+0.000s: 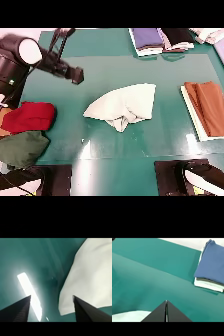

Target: Fold the shirts.

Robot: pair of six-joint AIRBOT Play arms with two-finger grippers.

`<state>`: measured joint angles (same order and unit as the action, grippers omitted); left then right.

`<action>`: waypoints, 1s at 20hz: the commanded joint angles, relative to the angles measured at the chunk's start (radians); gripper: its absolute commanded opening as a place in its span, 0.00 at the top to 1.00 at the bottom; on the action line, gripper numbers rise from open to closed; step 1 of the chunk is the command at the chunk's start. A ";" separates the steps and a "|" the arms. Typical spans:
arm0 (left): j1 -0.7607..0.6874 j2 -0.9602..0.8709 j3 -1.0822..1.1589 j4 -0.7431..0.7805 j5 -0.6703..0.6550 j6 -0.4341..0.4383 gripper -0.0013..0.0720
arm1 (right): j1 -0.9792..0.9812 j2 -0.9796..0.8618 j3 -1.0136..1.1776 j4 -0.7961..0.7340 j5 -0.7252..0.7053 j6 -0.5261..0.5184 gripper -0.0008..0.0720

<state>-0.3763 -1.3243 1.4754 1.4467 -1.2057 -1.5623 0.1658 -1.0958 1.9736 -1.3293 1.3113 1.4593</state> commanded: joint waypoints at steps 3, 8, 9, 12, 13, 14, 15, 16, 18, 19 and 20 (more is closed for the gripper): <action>0.107 -0.021 -0.418 -0.319 0.189 0.064 0.15 | -0.001 -0.043 0.001 0.002 0.065 0.001 0.97; 0.107 -0.084 -0.537 -0.570 0.254 0.218 0.15 | -0.001 -0.091 0.000 0.001 0.097 0.018 0.97; 0.107 -0.091 -0.537 -0.573 0.263 0.221 0.21 | -0.001 -0.101 -0.002 0.000 0.119 0.019 0.97; 0.107 -0.089 -0.504 -0.560 0.286 0.236 0.94 | -0.024 -0.100 -0.118 0.001 0.146 0.021 0.97; 0.107 -0.088 -0.476 -0.555 0.276 0.238 0.94 | -0.048 -0.098 -0.179 0.001 0.164 0.026 0.97; 0.107 -0.079 -0.447 -0.540 0.270 0.238 0.94 | -0.083 -0.097 -0.252 0.002 0.188 0.035 0.97; 0.107 -0.064 -0.418 -0.517 0.271 0.237 0.94 | -0.114 -0.097 -0.327 0.003 0.194 0.035 0.97; 0.107 -0.050 -0.392 -0.492 0.270 0.236 0.94 | -0.147 -0.098 -0.416 0.003 0.183 0.036 0.96; 0.107 -0.023 -0.352 -0.455 0.269 0.237 0.94 | -0.203 -0.098 -0.605 0.003 0.126 0.036 0.96; 0.107 -0.014 -0.343 -0.447 0.270 0.236 0.94 | -0.228 -0.098 -0.706 0.003 0.075 0.036 0.84; 0.107 -0.014 -0.337 -0.447 0.267 0.237 0.94 | -0.250 -0.098 -0.793 0.011 0.016 0.036 0.50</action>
<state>-0.2703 -1.3579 1.1000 0.9665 -0.9379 -1.3308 -0.0170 -1.1934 1.4132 -1.3277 1.4265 1.4918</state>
